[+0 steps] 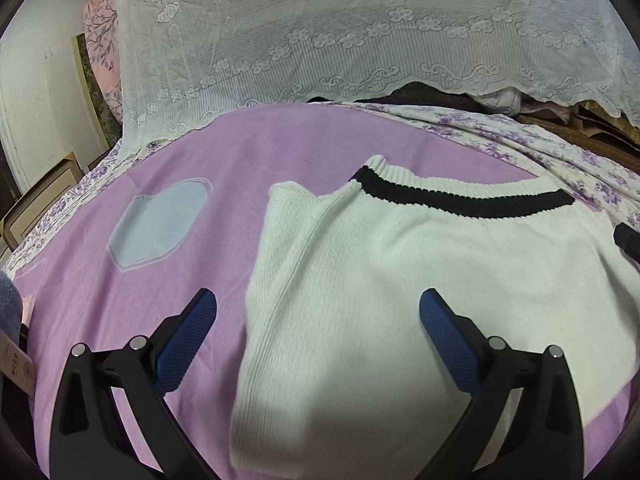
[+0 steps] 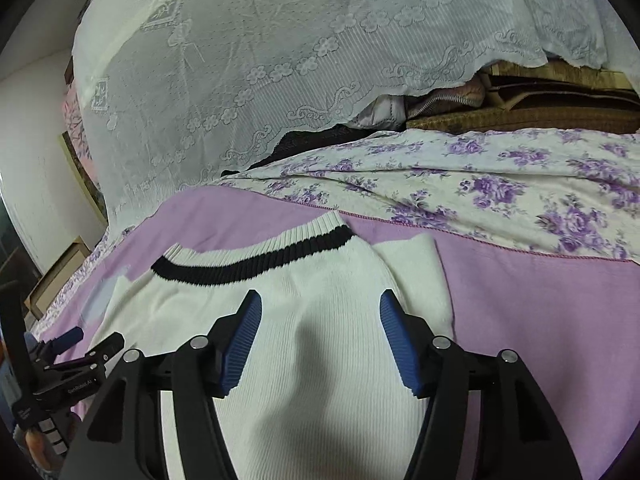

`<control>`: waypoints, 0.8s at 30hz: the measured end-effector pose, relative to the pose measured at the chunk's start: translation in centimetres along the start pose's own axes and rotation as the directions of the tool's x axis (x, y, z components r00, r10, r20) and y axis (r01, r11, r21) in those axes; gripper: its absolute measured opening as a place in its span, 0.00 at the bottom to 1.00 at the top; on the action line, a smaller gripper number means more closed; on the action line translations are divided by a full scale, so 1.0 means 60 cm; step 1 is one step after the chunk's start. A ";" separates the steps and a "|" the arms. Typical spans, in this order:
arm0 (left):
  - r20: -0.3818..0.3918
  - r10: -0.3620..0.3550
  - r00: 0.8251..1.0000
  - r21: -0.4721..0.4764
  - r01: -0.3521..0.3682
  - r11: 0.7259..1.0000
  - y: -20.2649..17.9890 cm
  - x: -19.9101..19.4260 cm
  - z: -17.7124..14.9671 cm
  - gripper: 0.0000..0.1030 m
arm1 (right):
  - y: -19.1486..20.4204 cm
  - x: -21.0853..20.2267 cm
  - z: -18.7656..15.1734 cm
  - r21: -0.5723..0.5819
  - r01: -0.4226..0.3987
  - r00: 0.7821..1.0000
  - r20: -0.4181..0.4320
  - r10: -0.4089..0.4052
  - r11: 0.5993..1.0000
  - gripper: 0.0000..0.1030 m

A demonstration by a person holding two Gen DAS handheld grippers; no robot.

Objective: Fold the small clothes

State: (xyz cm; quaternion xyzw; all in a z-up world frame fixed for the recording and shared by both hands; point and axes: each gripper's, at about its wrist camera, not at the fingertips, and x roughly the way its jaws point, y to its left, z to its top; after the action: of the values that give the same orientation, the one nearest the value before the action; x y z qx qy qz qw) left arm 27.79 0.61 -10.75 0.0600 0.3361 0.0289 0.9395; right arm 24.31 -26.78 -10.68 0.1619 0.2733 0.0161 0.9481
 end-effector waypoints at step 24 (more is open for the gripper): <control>-0.107 0.002 0.994 -0.032 -0.005 0.999 0.014 -0.004 -0.048 0.96 | 0.071 -0.044 -0.088 -0.250 0.147 0.971 -0.150 -0.189 0.957 0.86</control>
State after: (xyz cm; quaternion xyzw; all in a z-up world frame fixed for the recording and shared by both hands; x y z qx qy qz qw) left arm 25.79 1.71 -12.70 0.0438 0.3855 0.0390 0.9208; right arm 19.54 -21.47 -12.20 0.0216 0.3630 -0.0183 0.9313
